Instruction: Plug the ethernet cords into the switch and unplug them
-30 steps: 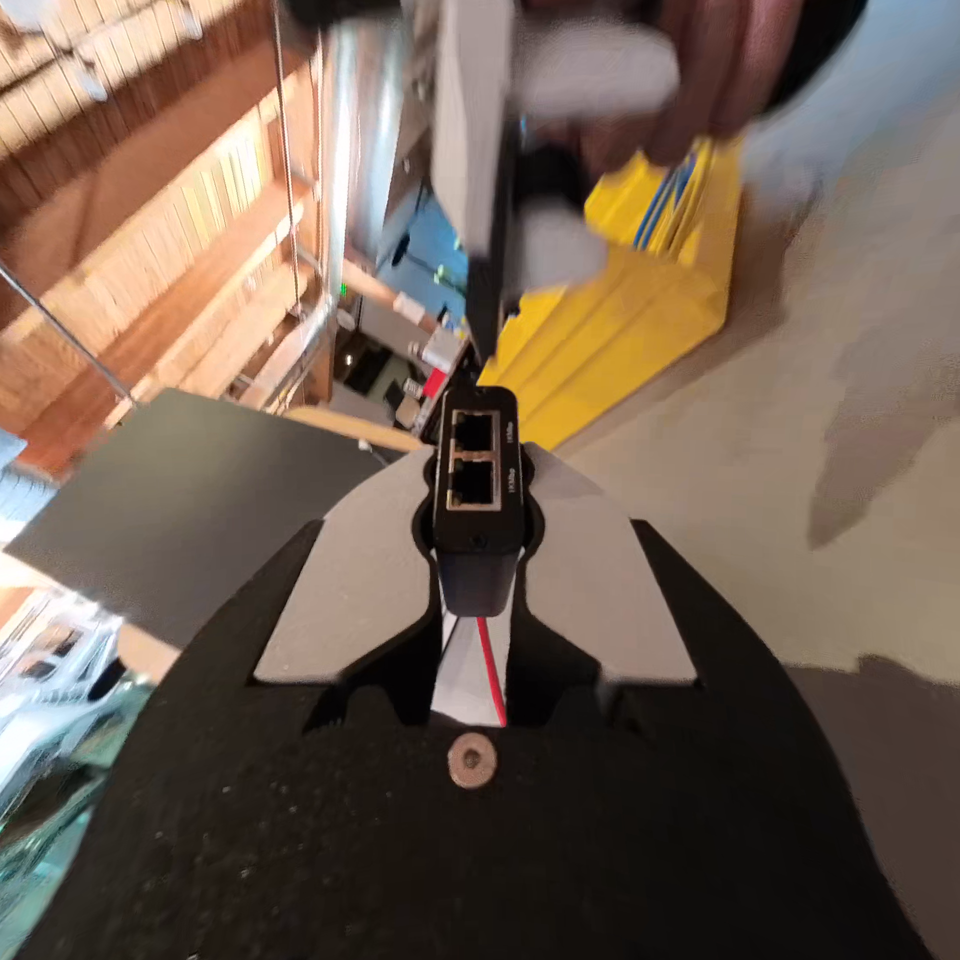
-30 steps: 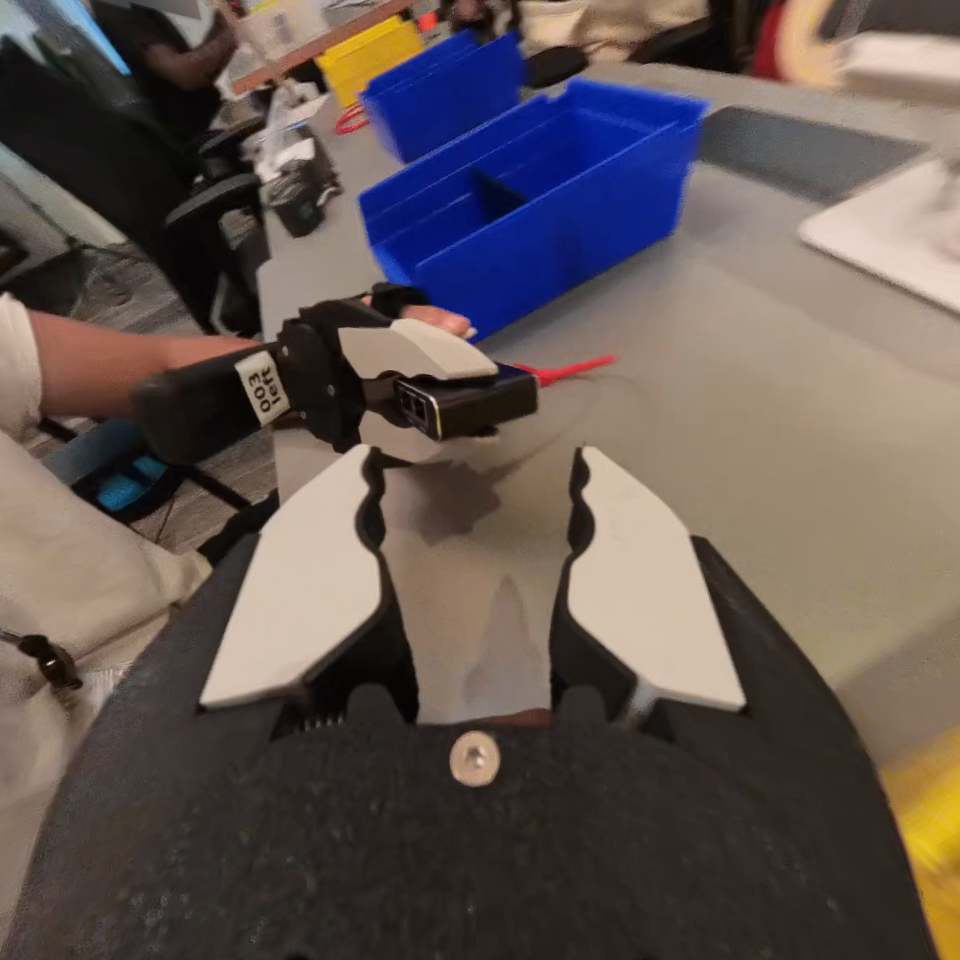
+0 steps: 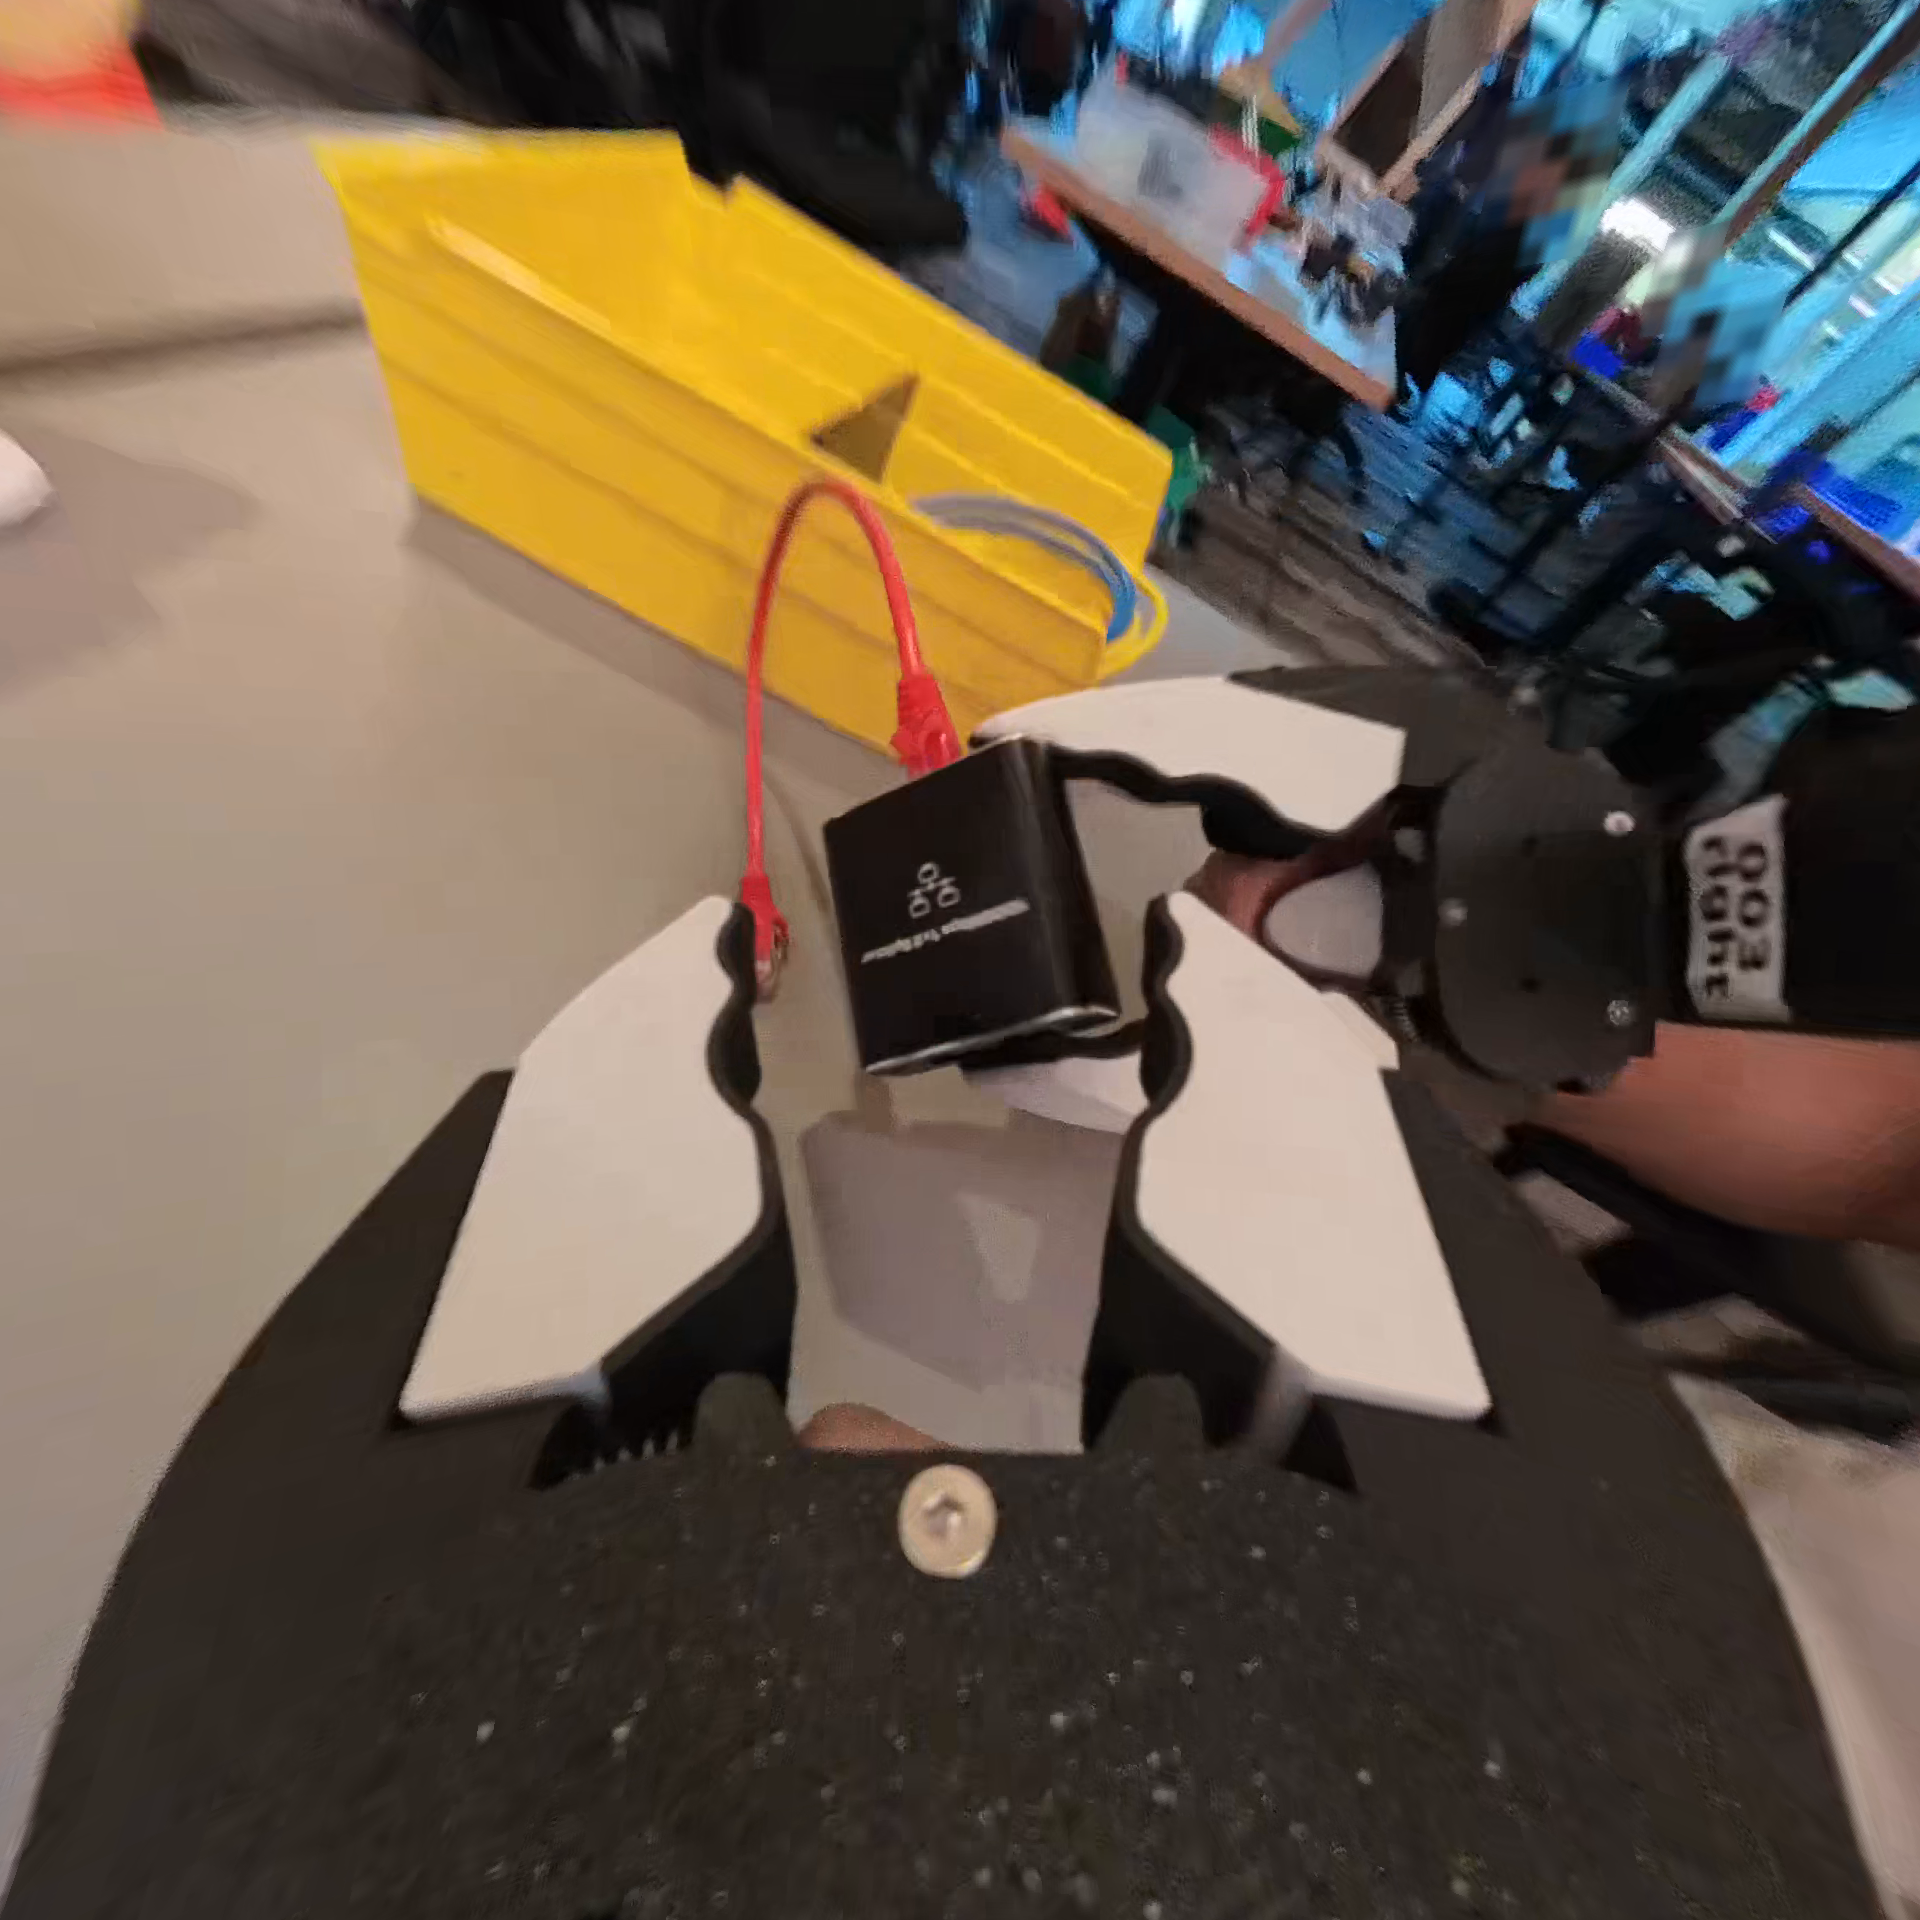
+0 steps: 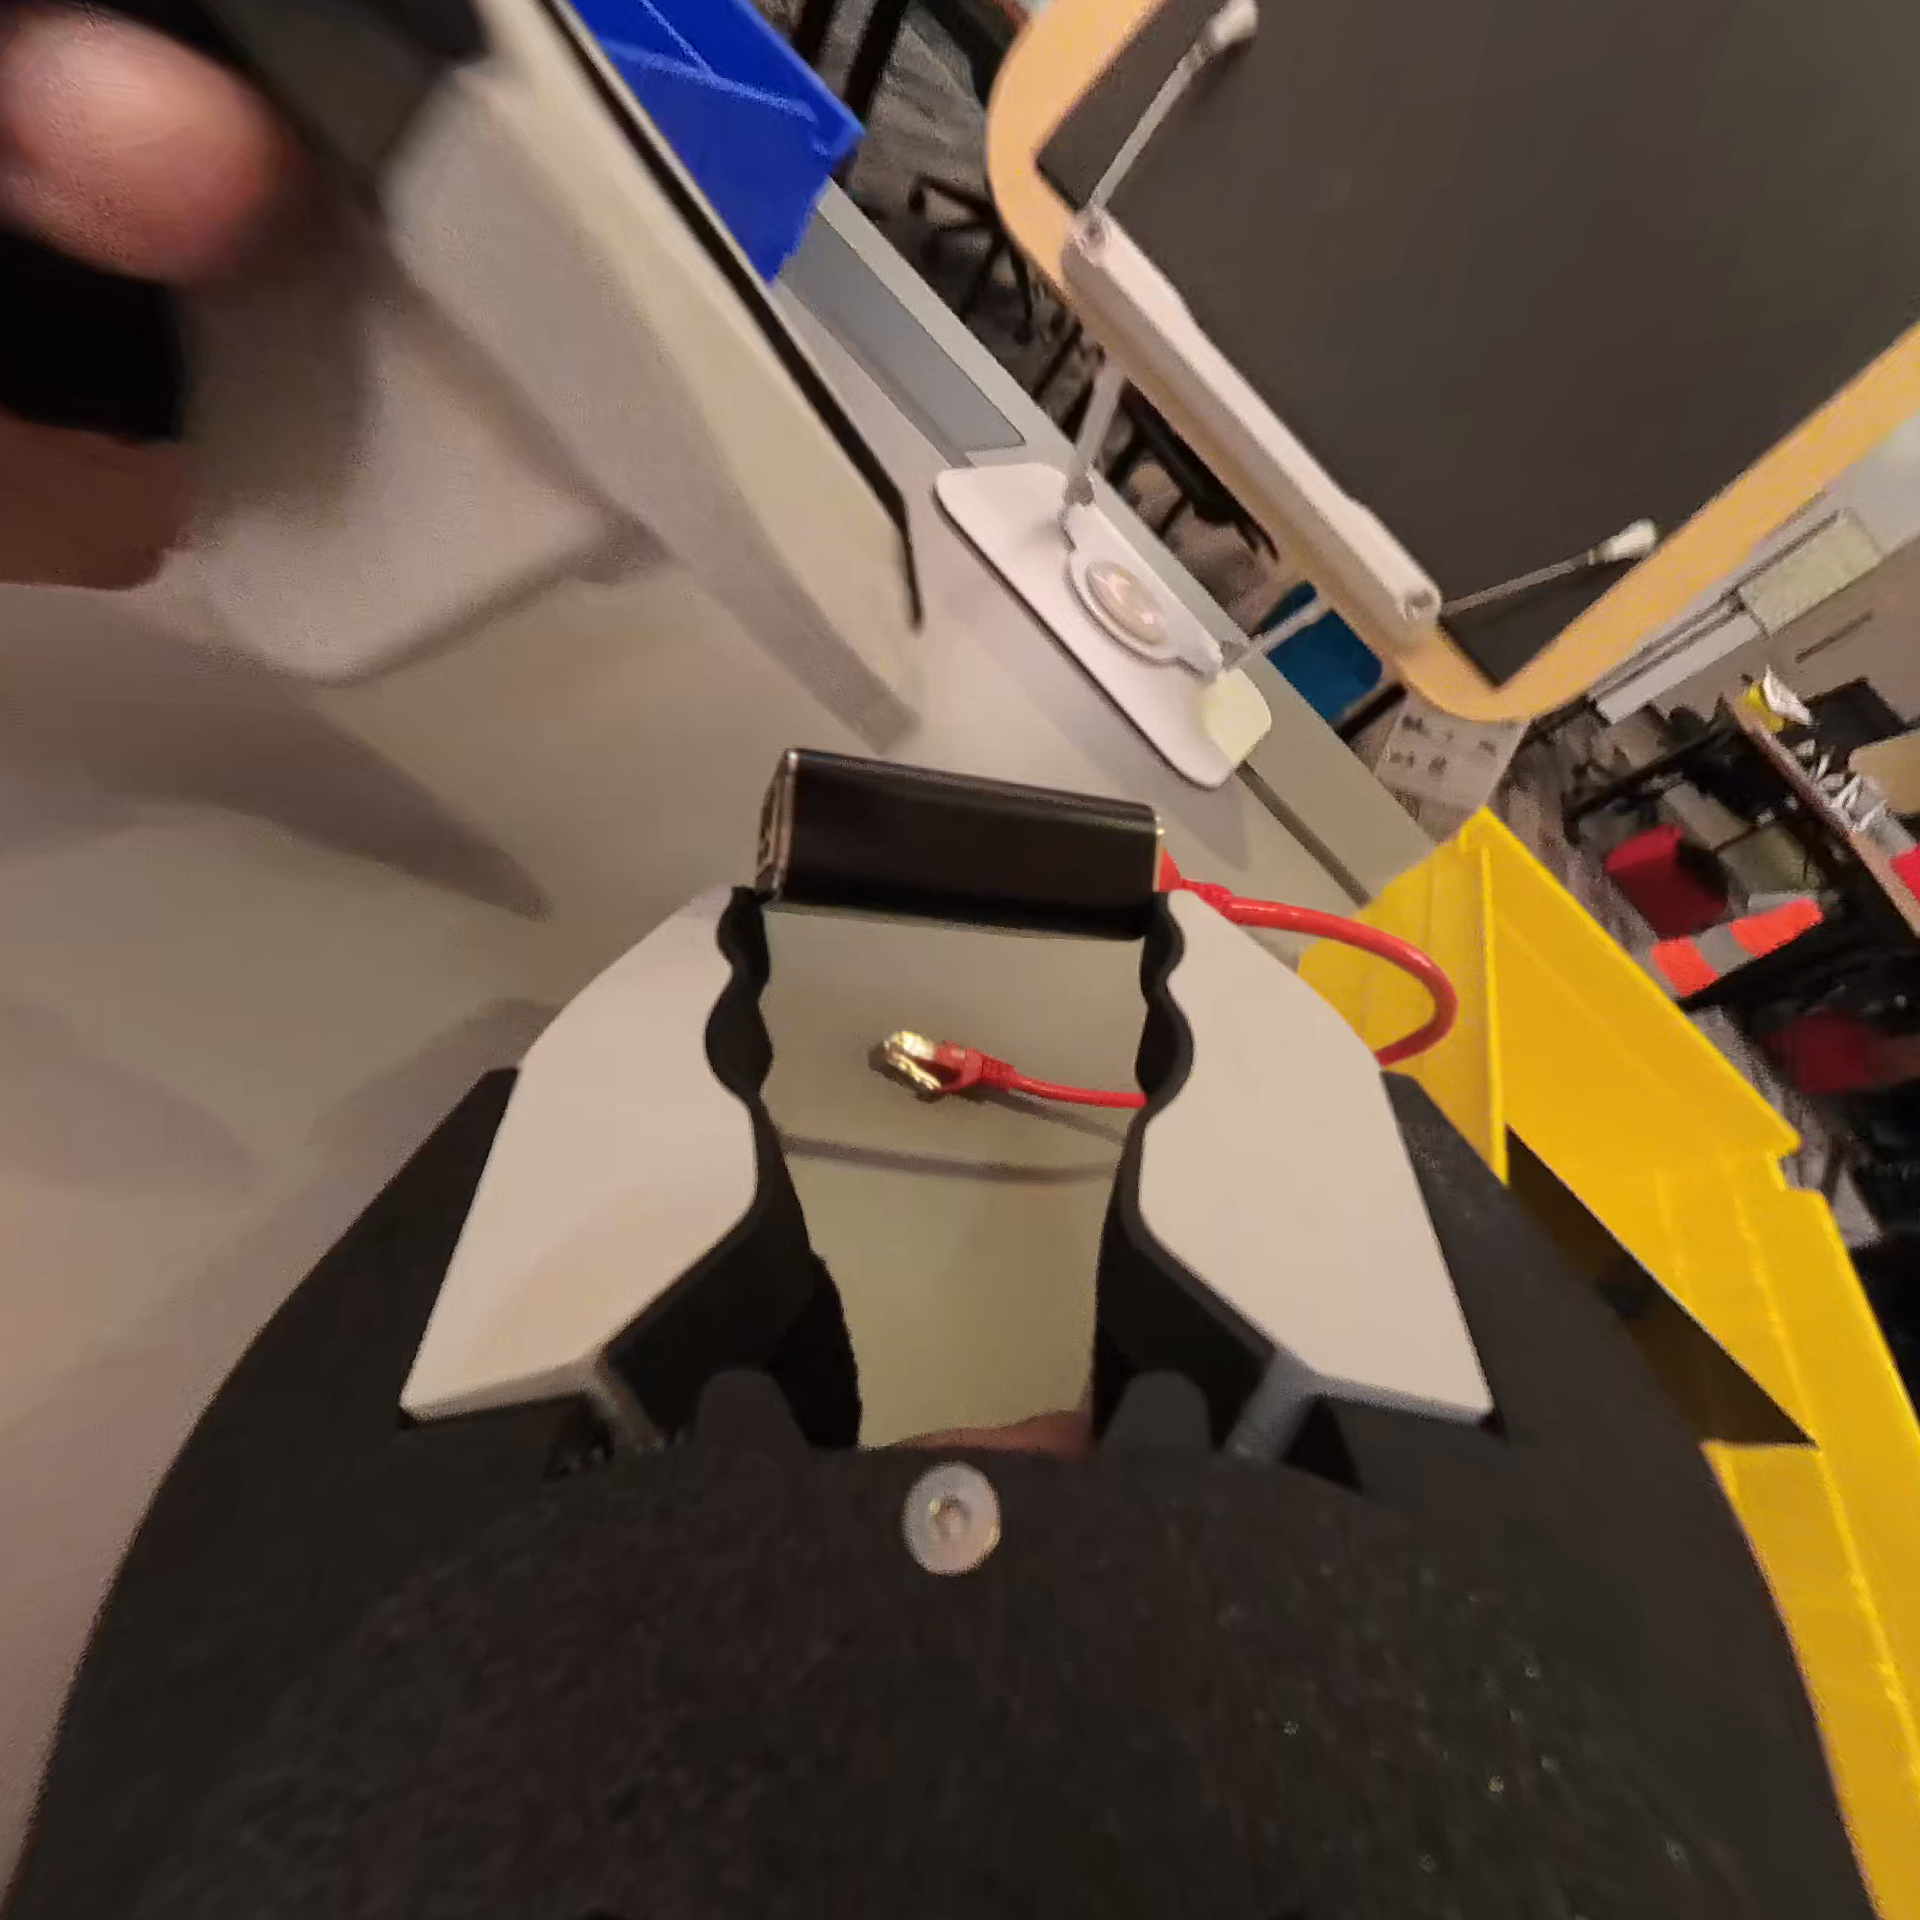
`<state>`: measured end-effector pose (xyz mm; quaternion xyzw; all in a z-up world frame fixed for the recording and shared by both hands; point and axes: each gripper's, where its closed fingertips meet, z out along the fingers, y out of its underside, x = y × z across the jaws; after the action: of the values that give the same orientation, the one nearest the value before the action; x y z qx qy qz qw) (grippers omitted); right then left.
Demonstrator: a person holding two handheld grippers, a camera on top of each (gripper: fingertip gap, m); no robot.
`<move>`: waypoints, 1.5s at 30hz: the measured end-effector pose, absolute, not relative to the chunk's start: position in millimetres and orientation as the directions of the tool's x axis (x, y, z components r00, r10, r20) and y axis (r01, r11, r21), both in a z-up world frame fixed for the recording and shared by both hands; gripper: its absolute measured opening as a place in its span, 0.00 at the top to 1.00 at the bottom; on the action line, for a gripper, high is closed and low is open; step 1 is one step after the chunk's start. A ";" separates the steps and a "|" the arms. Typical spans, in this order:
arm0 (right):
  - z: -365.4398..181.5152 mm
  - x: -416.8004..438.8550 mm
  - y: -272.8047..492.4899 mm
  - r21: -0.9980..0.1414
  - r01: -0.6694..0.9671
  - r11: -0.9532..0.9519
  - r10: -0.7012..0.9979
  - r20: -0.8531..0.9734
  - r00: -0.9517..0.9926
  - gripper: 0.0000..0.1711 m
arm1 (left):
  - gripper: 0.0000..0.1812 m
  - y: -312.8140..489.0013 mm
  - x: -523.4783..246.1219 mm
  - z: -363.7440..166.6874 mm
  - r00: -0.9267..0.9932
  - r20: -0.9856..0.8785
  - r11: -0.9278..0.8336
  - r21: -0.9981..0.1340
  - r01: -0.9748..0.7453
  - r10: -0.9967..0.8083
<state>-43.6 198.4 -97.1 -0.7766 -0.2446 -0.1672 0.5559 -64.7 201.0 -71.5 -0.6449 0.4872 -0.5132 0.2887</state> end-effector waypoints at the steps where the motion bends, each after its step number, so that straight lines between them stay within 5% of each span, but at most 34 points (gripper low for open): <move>1: -96.3 -49.3 197.2 -0.771 0.590 -0.240 0.200 0.555 0.807 0.59 | 0.58 199.8 -64.6 -80.1 -0.013 0.417 -0.380 -0.840 -0.388 -0.909; 5: -88.0 -64.6 192.1 -0.614 0.773 -0.162 0.156 0.757 0.634 0.59 | 0.54 186.6 -70.8 -103.0 -0.070 0.521 -0.417 -0.750 -0.514 -0.851; 8: -89.0 -77.2 189.0 -0.493 0.863 -0.111 0.149 0.850 0.505 0.59 | 0.66 171.5 -76.6 -101.6 -0.161 0.578 -0.423 -0.734 -0.531 -0.800; 11: -98.8 -89.6 180.9 -0.510 0.859 -0.041 0.265 0.824 0.502 0.62 | 0.66 166.1 -88.1 -114.8 -0.178 0.563 -0.372 -0.719 -0.587 -0.807; 15: -93.1 -111.5 142.3 -0.866 0.493 -0.085 0.631 0.336 0.699 0.68 | 0.67 159.7 -108.3 -119.7 -0.220 0.545 -0.330 -0.732 -0.596 -0.809; 17: -81.4 -106.3 135.4 -0.951 0.257 -0.172 0.698 0.066 0.713 0.74 | 0.67 156.7 -119.8 -116.9 -0.256 0.539 -0.309 -0.743 -0.594 -0.802; 21: -87.2 -90.6 141.2 -0.893 -0.089 -0.441 0.684 -0.398 0.611 0.66 | 0.67 147.2 -135.3 -110.4 -0.319 0.538 -0.290 -0.763 -0.578 -0.781; 24: -88.8 -98.5 143.3 -0.850 -0.171 -0.498 0.670 -0.502 0.546 0.66 | 0.67 139.9 -135.0 -111.2 -0.333 0.531 -0.271 -0.764 -0.585 -0.779; 27: -87.9 -113.6 139.1 -0.863 -0.130 -0.488 0.700 -0.476 0.532 0.86 | 0.67 133.1 -130.3 -113.7 -0.338 0.501 -0.233 -0.770 -0.593 -0.797; 30: -91.8 -103.8 146.9 -0.892 -0.092 -0.442 0.663 -0.394 0.636 0.91 | 0.67 141.3 -120.2 -118.4 -0.274 0.360 -0.151 -0.809 -0.569 -0.892; 35: -96.3 -70.9 167.9 -0.931 -0.057 -0.362 0.480 -0.238 0.844 0.92 | 0.72 181.3 -97.6 -106.6 0.001 -0.203 0.178 -0.859 -0.480 -0.979; 40: -95.9 -61.9 171.9 -0.940 -0.014 -0.341 0.393 -0.156 0.906 0.92 | 0.72 182.4 -83.9 -107.4 0.064 -0.614 0.493 -0.688 -0.533 -0.787; 45: -94.5 -69.7 171.7 -0.940 -0.056 -0.336 0.416 -0.201 0.887 0.92 | 0.76 185.6 -74.0 -120.4 0.079 -0.741 0.588 -0.589 -0.554 -0.667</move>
<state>-69.7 171.7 -94.5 -0.7901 -0.1140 0.2089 0.5649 -74.0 185.6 -120.4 -0.4512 0.6768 -0.0486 0.5796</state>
